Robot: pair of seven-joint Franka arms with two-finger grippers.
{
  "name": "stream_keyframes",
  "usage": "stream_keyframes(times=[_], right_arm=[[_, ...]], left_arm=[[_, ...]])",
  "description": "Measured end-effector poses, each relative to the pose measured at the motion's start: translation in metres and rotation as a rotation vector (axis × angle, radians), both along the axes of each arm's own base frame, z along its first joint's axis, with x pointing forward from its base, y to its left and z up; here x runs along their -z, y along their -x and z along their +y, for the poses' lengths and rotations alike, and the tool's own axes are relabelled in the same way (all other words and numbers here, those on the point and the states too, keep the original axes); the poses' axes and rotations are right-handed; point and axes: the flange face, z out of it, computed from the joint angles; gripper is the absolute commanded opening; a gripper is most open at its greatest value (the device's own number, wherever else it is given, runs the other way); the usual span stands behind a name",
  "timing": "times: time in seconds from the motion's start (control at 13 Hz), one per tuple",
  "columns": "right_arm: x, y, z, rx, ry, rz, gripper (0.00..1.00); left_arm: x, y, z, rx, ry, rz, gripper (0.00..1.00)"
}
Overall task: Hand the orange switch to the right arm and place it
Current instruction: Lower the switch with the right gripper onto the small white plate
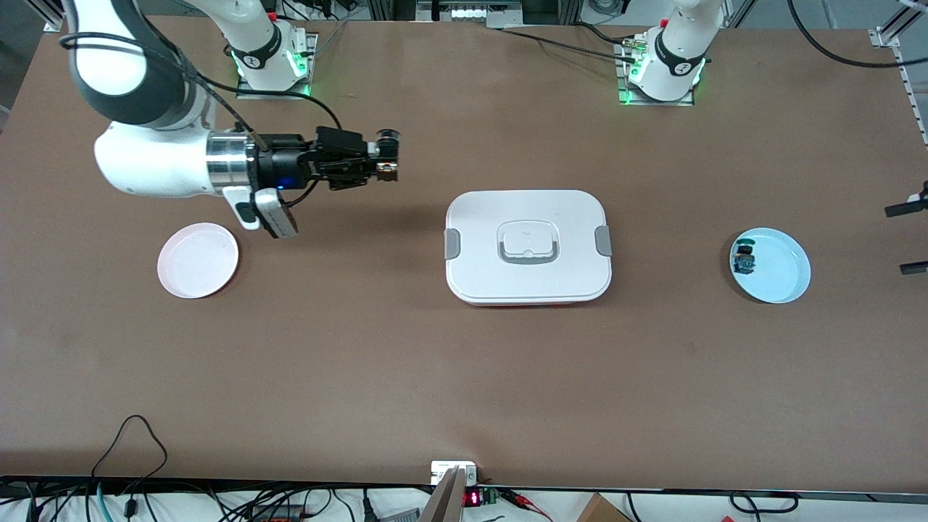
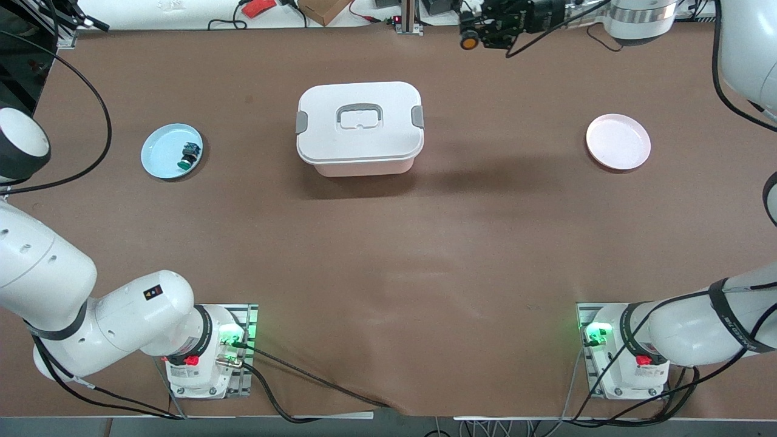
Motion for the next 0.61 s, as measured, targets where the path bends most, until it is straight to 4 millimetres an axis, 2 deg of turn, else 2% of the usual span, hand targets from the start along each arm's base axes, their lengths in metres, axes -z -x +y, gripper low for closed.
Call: stream_keyframes(times=[0.15, 0.31, 0.46, 0.61], right_arm=[[0.009, 0.001, -0.027, -0.064, 0.089, -0.010, 0.05], [0.021, 0.005, -0.052, -0.148, 0.223, -0.021, 0.05], [0.030, 0.010, -0.079, -0.217, 0.361, -0.030, 0.05], [0.039, 0.012, -0.109, -0.270, 0.518, -0.044, 0.05]], left_arm=[[-0.058, 0.013, -0.031, -0.108, -0.152, -0.025, 1.00], [-0.106, 0.035, -0.055, -0.265, -0.277, -0.016, 1.00], [-0.135, 0.059, -0.078, -0.457, -0.346, 0.056, 1.00], [-0.143, 0.074, -0.094, -0.690, -0.374, 0.158, 1.00]])
